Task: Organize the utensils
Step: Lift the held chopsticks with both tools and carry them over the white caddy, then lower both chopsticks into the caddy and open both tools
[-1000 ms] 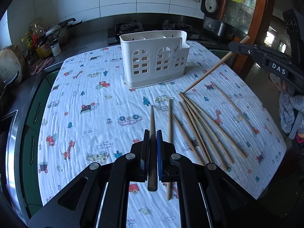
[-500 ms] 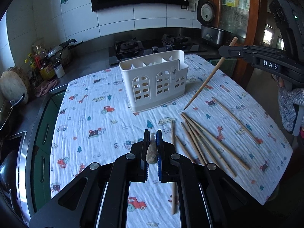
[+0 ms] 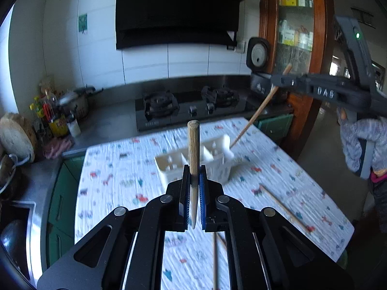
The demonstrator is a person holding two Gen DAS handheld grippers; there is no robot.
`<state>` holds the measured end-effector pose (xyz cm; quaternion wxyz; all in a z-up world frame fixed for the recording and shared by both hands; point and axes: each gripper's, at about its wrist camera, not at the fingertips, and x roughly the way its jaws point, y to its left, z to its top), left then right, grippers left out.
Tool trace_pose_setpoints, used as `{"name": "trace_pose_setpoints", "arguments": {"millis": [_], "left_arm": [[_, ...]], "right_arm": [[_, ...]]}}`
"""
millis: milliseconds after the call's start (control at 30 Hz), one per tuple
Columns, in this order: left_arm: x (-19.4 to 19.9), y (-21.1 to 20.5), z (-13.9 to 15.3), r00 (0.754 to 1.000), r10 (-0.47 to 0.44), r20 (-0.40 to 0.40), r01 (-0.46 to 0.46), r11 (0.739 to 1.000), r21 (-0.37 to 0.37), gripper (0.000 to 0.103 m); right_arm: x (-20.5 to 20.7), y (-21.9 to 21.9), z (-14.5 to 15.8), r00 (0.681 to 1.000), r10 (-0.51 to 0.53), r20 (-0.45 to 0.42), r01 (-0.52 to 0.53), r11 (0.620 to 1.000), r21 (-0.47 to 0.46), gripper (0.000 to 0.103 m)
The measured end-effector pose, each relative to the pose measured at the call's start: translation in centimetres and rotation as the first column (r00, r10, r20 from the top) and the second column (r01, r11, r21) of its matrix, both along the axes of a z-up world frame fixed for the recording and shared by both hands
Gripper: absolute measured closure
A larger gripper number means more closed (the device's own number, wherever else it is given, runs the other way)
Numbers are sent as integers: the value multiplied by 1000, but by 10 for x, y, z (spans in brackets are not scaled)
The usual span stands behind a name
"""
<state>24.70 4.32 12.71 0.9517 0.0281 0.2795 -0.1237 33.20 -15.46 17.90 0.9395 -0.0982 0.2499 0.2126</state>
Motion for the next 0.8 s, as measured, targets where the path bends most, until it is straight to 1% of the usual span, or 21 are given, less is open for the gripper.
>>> {"name": "trace_pose_setpoints", "arguments": {"millis": [100, 167, 233, 300, 400, 567, 800], "left_arm": [[11, 0, 23, 997, 23, 67, -23, 1000, -9, 97], [21, 0, 34, 994, 41, 103, -38, 999, -26, 97], [33, 2, 40, 989, 76, 129, -71, 996, -46, 97], [46, 4, 39, 982, 114, 148, -107, 993, -58, 97], [66, 7, 31, 978, 154, 138, -143, 986, -86, 97], [93, 17, 6, 978, 186, 97, -173, 977, -125, 97], [115, 18, -33, 980, 198, 25, -195, 977, -88, 97]], "right_arm": [[15, 4, 1, 1000, -3, -18, 3, 1000, -6, 96], [23, 10, -7, 999, -5, -37, 4, 1000, -22, 96], [29, 14, -18, 998, -2, -58, 0, 999, -33, 96], [32, 17, -28, 997, 5, -76, -8, 999, -34, 96], [37, 20, -45, 995, 17, -103, -22, 999, -41, 96], [43, 20, -66, 991, 18, -134, -24, 998, -50, 96], [54, 17, -80, 987, 10, -162, -17, 999, -44, 96]]}}
